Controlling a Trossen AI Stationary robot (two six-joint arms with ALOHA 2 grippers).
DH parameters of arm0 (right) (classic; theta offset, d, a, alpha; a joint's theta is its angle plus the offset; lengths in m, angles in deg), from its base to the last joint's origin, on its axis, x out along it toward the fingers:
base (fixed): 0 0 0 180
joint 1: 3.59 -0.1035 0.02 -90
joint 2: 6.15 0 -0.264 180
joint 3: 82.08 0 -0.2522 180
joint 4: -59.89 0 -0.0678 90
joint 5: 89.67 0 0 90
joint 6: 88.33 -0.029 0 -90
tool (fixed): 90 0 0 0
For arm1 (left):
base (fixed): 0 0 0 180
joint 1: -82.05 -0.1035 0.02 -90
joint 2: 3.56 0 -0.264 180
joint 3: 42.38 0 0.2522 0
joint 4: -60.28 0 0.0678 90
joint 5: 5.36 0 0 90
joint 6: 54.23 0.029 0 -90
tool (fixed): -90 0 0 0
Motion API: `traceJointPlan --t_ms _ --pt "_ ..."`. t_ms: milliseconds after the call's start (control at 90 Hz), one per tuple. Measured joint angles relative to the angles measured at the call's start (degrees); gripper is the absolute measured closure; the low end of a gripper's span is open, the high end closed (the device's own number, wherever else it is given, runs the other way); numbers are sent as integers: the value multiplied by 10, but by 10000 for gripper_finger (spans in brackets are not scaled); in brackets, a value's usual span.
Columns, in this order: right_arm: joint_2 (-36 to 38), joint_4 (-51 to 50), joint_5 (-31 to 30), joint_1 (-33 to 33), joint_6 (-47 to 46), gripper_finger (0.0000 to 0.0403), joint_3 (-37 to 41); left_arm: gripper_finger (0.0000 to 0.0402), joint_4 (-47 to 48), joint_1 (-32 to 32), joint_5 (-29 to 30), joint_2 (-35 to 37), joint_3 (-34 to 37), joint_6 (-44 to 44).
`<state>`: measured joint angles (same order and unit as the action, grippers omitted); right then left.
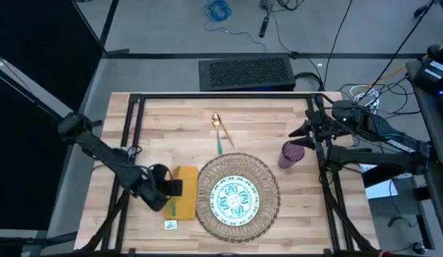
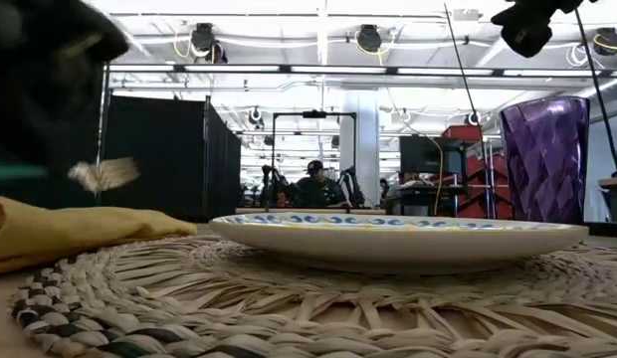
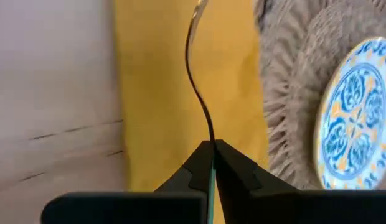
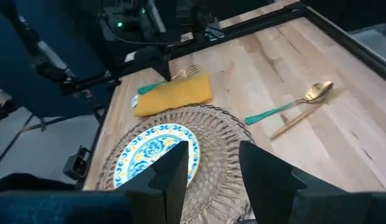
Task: Set table place
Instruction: Put the green table fork on top of the folded yellow table napkin
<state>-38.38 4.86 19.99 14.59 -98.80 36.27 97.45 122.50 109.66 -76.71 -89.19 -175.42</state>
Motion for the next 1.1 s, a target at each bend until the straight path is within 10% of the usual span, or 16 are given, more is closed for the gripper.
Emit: traceJointPlan --t_ms 156,1100 --pt "-6 7 -41 -1 -4 273 28 401 -196 8 90 10 72 55" --pt "-112 115 -57 -1 4 273 56 401 -259 -47 -36 -48 97 92"
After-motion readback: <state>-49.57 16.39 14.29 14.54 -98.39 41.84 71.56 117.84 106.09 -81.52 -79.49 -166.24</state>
